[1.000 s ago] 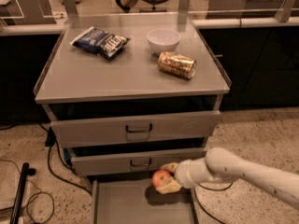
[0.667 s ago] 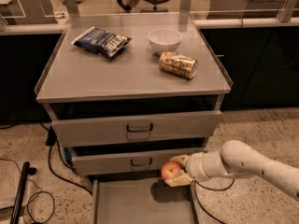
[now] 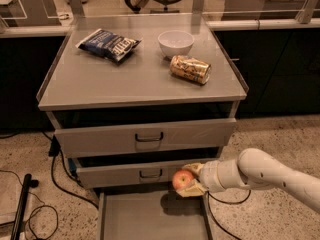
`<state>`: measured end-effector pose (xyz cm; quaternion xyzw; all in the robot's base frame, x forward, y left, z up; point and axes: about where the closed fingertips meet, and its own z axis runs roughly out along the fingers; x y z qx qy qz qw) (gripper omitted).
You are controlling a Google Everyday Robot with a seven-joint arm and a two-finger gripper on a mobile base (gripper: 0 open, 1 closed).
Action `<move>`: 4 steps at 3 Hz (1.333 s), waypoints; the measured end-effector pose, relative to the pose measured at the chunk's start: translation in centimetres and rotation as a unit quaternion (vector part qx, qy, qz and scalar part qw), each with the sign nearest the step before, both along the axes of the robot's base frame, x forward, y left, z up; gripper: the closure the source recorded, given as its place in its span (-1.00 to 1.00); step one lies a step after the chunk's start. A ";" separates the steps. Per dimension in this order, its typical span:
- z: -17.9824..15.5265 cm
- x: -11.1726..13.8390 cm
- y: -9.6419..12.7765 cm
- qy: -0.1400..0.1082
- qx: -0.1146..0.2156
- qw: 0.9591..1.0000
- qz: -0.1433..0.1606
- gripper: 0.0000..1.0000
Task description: Pick apple from bottom drawer and place on counter
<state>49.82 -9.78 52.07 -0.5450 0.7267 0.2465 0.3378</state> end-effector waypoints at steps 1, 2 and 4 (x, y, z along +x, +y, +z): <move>4.6 -0.2 0.0 -0.042 0.014 0.999 -0.021 1.00; 10.1 -0.8 -0.3 -0.084 0.034 0.995 -0.041 1.00; 20.6 -2.3 1.1 -0.122 0.062 0.990 -0.023 1.00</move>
Offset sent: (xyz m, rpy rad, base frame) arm -0.0162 -0.0135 0.1729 0.1201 -0.2795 -0.1392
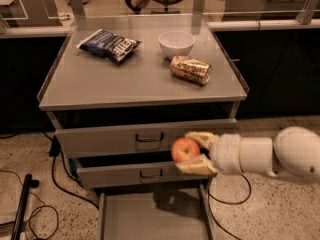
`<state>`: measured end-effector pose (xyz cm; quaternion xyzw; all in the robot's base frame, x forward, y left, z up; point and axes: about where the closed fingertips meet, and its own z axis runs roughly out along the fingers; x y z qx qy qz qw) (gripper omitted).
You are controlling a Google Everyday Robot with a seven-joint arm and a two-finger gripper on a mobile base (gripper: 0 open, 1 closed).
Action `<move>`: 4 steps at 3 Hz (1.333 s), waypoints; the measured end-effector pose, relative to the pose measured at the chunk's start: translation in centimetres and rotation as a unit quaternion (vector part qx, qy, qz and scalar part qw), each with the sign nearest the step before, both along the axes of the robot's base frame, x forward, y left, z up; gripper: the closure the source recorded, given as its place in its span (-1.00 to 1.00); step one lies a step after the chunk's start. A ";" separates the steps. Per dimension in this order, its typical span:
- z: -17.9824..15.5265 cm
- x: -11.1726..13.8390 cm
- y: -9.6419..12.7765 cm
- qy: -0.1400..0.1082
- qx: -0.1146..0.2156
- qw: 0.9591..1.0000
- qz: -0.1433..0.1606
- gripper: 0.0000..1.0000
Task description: Pick apple from bottom drawer and place on counter
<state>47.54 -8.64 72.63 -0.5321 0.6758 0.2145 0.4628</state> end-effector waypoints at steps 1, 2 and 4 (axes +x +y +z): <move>6.0 -0.6 3.2 -0.038 -0.004 0.998 0.047 1.00; 6.0 -0.6 3.2 -0.038 -0.004 0.998 0.047 1.00; 8.3 1.6 4.9 -0.053 0.006 0.997 0.060 1.00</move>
Offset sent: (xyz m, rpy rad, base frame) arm -0.0051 0.0263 0.0503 -0.0054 -0.0639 0.0769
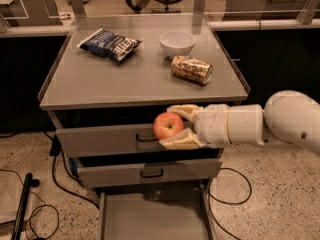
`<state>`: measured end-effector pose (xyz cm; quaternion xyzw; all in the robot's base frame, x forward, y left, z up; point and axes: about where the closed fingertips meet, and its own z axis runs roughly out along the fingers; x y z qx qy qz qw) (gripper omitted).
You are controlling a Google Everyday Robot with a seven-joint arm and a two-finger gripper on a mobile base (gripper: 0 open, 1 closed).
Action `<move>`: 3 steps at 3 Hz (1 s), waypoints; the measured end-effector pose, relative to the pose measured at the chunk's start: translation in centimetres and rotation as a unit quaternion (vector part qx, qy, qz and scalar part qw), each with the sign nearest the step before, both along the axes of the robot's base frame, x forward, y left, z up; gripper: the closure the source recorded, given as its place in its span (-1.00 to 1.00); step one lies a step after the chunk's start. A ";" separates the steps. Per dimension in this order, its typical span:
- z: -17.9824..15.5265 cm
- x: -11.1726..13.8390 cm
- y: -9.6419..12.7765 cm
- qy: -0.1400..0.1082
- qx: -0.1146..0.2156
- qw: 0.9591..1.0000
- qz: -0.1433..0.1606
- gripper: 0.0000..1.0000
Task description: Pick apple from bottom drawer and place on counter
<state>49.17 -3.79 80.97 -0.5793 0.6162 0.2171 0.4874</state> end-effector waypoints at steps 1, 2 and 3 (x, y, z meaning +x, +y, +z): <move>4.3 1.6 3.3 -0.036 0.000 0.999 0.039 1.00; 8.1 3.8 6.7 -0.065 0.008 0.995 0.075 1.00; 8.1 3.8 6.7 -0.065 0.008 0.995 0.075 1.00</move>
Offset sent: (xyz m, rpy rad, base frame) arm 0.0560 0.0871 0.1073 0.0230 -0.1685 0.1937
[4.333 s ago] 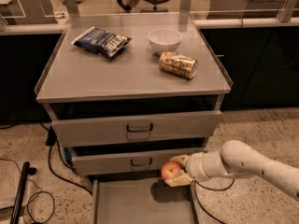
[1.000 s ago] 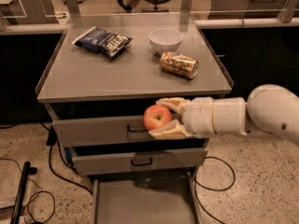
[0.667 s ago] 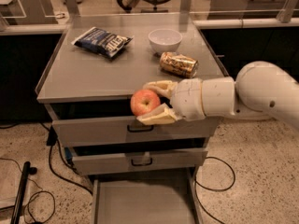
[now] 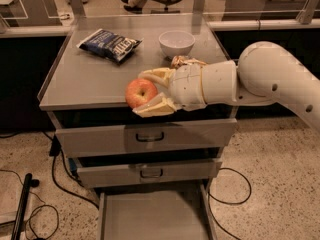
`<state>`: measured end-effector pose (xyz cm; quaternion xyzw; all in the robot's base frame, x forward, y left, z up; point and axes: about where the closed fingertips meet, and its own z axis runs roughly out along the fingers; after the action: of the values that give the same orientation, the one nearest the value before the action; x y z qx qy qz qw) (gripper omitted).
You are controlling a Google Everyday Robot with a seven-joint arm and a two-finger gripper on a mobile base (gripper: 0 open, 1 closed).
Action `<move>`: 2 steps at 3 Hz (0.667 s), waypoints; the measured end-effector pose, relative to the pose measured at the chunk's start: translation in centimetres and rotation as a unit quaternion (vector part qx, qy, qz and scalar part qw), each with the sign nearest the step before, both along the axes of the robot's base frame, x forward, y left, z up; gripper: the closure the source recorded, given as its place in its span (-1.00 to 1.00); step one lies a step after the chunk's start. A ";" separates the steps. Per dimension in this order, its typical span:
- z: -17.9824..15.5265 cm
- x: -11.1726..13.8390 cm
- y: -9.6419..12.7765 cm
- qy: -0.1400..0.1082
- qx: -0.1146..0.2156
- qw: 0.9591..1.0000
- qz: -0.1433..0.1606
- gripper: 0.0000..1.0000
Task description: Pick apple from bottom drawer and place on counter
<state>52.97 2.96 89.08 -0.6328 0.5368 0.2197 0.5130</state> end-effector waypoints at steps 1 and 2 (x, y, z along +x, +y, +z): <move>0.3 0.8 1.2 -0.005 0.000 1.000 0.009 1.00; 0.9 3.4 3.9 -0.011 0.002 1.000 0.016 1.00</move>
Offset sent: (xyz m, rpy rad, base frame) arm 0.0690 0.0887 0.0170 0.0104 -0.0363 0.0709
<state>56.37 6.87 89.94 -0.6424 0.5207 0.2223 0.5165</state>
